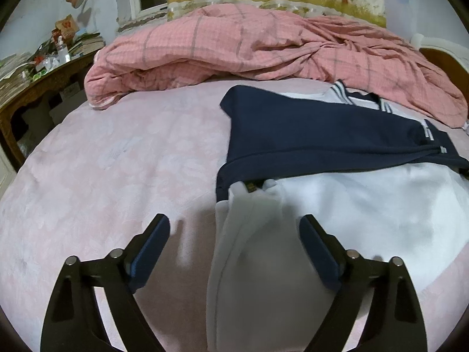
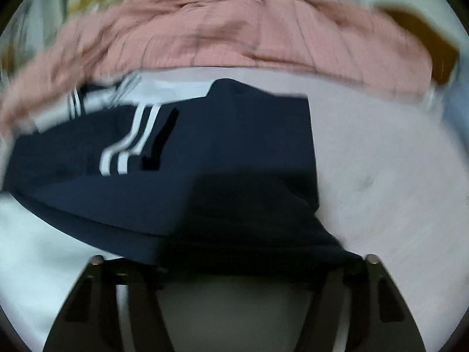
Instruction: Fold large clothes
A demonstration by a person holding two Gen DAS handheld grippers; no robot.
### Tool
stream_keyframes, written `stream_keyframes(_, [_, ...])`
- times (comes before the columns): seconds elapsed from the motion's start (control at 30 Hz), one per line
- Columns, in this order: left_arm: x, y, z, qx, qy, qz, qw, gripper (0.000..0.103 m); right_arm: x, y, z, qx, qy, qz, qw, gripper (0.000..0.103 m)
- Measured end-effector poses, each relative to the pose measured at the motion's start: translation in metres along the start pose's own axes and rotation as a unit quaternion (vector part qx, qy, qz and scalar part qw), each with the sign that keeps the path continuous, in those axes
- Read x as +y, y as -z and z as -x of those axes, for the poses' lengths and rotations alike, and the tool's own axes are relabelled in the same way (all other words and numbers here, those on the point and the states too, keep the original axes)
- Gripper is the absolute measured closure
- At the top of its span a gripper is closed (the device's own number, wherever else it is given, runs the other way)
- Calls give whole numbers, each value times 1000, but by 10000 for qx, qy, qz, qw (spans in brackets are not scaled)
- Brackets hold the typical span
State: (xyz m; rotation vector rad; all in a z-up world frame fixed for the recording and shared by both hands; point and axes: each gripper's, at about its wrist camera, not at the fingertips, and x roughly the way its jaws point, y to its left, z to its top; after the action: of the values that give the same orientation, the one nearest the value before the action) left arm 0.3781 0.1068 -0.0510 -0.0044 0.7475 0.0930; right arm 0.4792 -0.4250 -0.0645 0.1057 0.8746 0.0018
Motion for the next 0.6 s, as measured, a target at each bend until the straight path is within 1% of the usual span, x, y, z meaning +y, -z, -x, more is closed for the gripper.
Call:
stream_keyframes(0.03, [0,-1,2,-50,84,-7,10000,16,-4,3,2,-38,91,-65,9999,97])
stream_keyframes(0.1, [-2,-2,8,-174,248,-44,9995,16,-9,11,14,-263,-131,-216,9993,98])
stream_keyframes(0.13, [-4,-2,11,-237,257,-92,9993,16,-8,16,25,-417,-227,-188,9987,99])
stream_keyframes(0.2, [-12,-1,14,-334,231,-259,9988,16,0,28,48,-621,-453,0,9970,99])
stream_keyframes(0.33, [-25,-1,25,-592,108,-535,9968,16,24,55,84,-808,-717,378,9934,99])
stream_keyframes(0.43, [-28,-1,34,-822,145,-580,9948,16,41,83,110,-1006,-1067,786,9861,99])
stream_keyframes(0.47, [-28,-2,35,-870,170,-567,9944,16,48,91,120,-1160,-1107,962,9824,99])
stream_keyframes(0.53, [-28,-3,38,-952,184,-545,9938,16,57,98,136,-1467,-1052,1147,9769,99])
stream_keyframes(0.6, [-25,-4,39,-1009,175,-495,9935,16,60,100,144,-1626,-1039,1221,9736,99])
